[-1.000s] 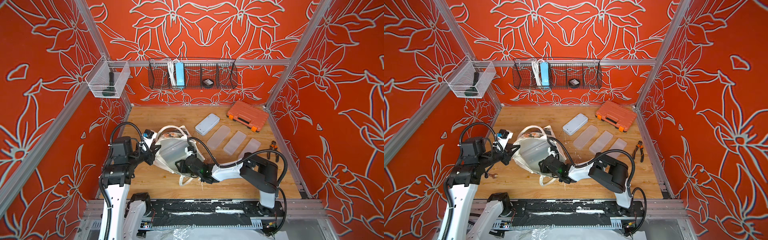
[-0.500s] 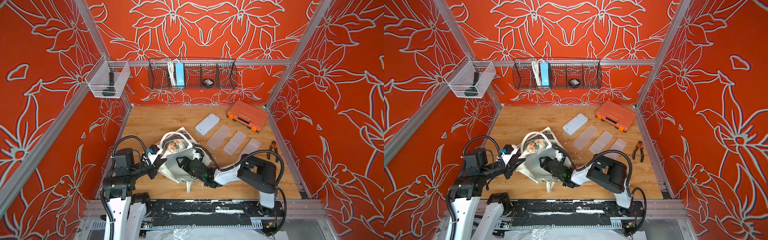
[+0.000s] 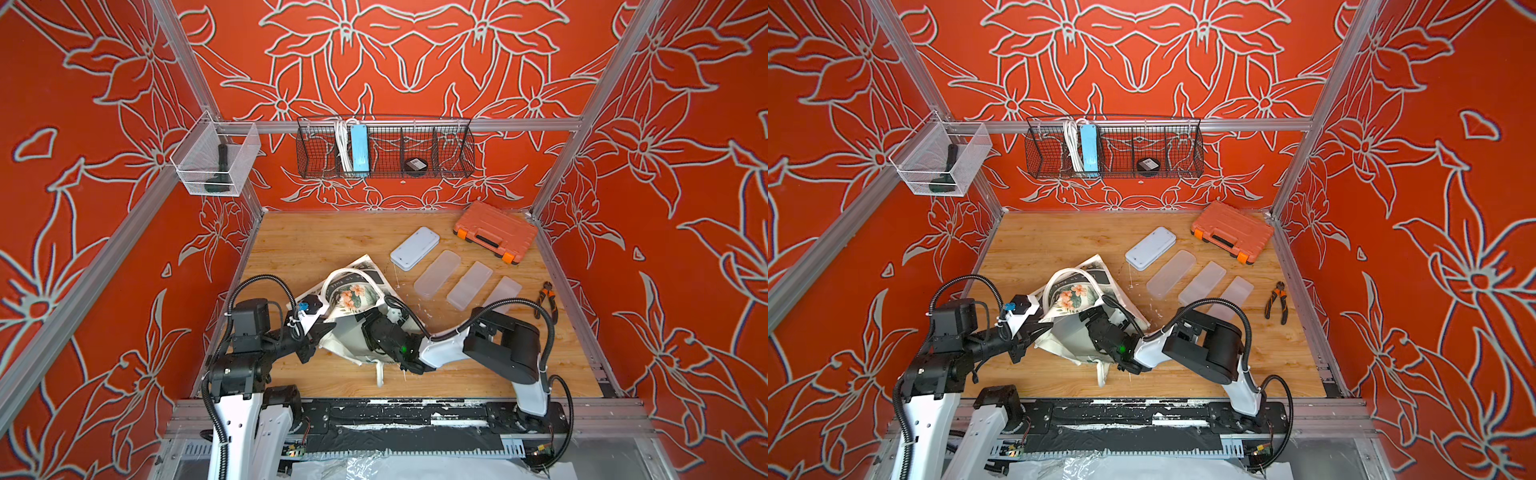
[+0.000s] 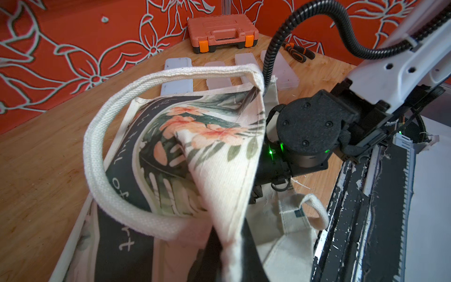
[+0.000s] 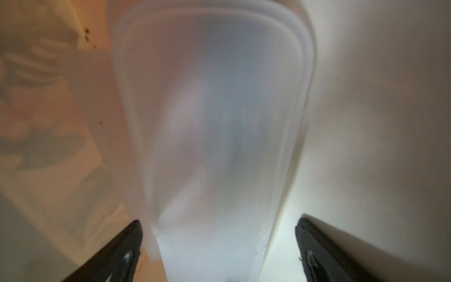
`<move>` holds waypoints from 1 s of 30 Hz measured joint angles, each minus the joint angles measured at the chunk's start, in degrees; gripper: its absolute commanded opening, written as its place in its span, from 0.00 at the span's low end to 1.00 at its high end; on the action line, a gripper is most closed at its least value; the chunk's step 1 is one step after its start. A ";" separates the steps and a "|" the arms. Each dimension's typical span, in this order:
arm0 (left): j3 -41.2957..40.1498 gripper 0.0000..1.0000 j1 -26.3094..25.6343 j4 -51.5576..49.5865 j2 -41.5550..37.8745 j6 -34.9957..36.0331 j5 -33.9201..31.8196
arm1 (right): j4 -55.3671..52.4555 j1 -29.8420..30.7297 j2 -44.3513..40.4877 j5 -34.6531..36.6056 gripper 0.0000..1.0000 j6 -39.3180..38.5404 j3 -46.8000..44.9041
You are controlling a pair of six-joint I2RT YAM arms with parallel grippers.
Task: Take out the pencil case from the canvas bag
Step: Pick up the pencil case from the canvas bag.
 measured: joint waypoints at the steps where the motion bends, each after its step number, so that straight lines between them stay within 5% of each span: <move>1: 0.00 0.00 -0.04 -0.20 -0.09 -0.02 0.00 | 1.11 -0.02 0.81 0.39 0.98 1.40 0.28; 17: 0.22 0.00 -0.68 -0.33 -0.39 -6.27 0.42 | 6.38 -0.74 2.71 1.38 0.66 1.79 -0.87; 30: 0.22 0.00 -0.72 2.36 -0.35 -10.78 0.44 | -0.33 -1.64 -8.04 0.98 0.62 -17.70 -5.44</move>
